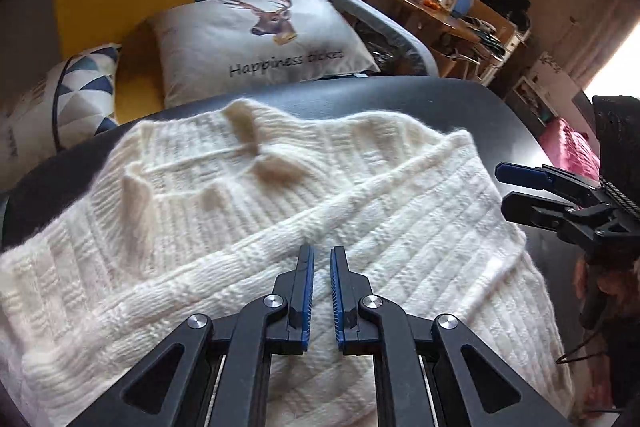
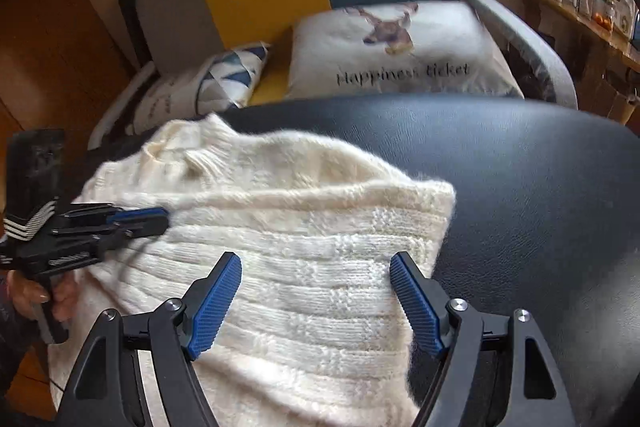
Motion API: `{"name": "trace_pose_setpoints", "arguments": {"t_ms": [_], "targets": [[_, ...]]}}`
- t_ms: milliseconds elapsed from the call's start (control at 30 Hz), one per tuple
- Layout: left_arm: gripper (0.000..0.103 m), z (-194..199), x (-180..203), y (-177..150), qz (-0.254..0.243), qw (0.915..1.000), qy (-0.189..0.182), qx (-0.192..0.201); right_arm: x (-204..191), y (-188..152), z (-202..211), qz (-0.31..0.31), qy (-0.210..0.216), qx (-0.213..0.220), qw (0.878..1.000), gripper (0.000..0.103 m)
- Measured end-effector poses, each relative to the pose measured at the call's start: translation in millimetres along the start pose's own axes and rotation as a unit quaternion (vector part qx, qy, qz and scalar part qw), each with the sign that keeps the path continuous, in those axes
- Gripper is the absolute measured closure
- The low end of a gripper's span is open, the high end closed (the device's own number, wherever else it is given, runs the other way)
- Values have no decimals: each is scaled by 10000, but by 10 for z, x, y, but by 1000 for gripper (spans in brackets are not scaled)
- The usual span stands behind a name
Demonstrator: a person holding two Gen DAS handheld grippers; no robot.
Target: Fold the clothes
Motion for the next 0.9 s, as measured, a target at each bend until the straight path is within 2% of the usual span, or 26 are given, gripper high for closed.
{"name": "trace_pose_setpoints", "arguments": {"t_ms": [133,233,267,333,400,500,600,667,767,867,900], "targets": [[94,28,-125,-94,525,9980,-248,263,-65,-72,-82,421,-432,130,9981,24],[93,207,-165,-176,920,9941,-290,489,-55,-60,-92,380,-481,128,9980,23],[89,306,-191,-222,1063,9920,-310,606,-51,-44,-85,341,-487,108,9982,24],[84,541,-299,-367,1398,9863,-259,837,-133,-19,2,336,-613,277,9972,24],[84,815,-409,-568,1549,9825,3,1039,-277,-15,105,362,-607,471,9964,24],[82,1081,-622,-890,1781,9775,292,1090,-671,-130,125,501,-54,442,9977,24],[82,1137,-795,-1154,1972,9748,581,867,-1075,-325,-16,711,236,227,9969,24],[82,1117,-834,-1244,1996,9746,587,834,-1231,-481,-197,815,100,28,9966,24],[83,1084,-831,-1278,1999,9738,680,843,-1311,-641,-368,1015,-310,157,9942,20],[82,1092,-844,-1289,2217,9683,661,940,-1293,-647,-345,919,-301,197,9951,20],[82,1143,-850,-1323,2390,9639,562,1028,-1287,-650,-304,857,-264,225,9957,20]]}}
Point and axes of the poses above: each gripper's, at about its wrist camera, not at the fingertips, and z roughly against the way its jaws point, x to its right, y to its top, the point moved 3 cm from there along -z, roughly the way its jaws point, and after that the axes turned 15 degrees about -z, right-handed, at the moved point
